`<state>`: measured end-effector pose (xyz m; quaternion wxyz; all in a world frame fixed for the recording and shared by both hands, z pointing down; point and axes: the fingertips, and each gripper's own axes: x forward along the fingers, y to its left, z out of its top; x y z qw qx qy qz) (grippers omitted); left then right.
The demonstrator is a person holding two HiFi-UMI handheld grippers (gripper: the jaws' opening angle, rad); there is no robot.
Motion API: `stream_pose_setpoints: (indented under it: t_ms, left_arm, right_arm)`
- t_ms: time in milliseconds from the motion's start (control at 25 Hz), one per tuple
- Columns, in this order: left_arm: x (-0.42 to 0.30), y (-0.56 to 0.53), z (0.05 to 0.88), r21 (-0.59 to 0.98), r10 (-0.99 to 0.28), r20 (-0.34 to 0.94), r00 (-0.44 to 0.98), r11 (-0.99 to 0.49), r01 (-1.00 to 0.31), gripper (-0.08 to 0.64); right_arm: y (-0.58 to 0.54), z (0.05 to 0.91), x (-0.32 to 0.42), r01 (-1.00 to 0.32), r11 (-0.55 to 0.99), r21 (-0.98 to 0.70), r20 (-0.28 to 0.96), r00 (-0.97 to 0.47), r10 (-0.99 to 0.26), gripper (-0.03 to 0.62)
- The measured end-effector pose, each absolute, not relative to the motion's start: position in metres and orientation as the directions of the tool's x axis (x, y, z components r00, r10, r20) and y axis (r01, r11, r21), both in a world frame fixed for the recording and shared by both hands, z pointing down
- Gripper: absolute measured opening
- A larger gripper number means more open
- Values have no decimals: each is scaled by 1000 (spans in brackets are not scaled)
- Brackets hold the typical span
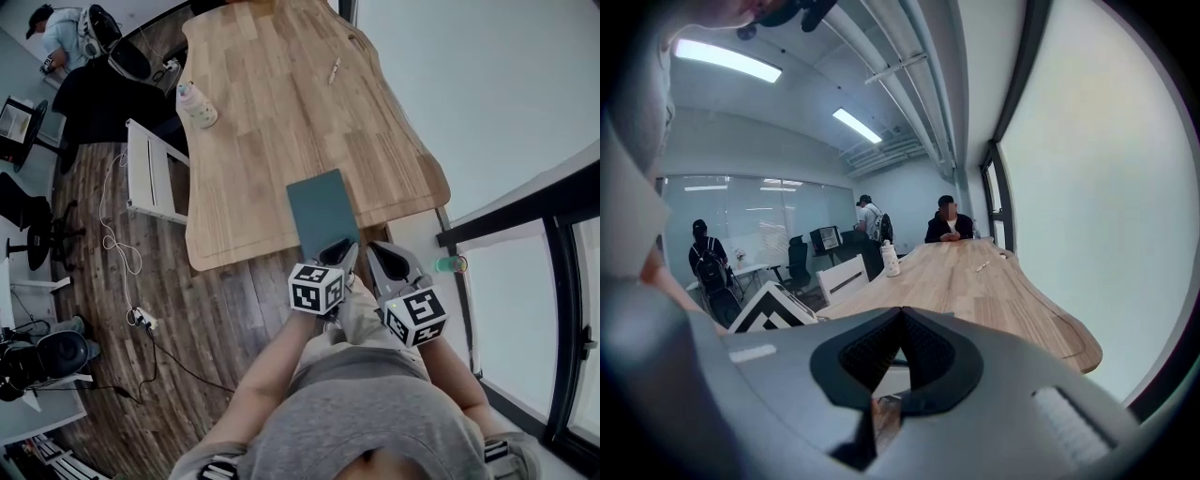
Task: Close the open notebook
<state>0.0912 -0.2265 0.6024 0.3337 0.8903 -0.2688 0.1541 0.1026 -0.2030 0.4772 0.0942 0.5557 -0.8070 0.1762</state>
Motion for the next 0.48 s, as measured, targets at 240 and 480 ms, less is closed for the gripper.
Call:
stream_pose_setpoints:
  t_ms: [240,480]
  left_arm:
    - [65,-221,593,495,-438,446,781,-606,-622,71]
    - [35,-213,575,481,-510,424,749,-574,-663,71]
  right_arm:
    - [-191,473,90,-921,347,-175,334,-387,-859,2]
    - [-178,470,75,-908,382,-171,319,-418,-850,2]
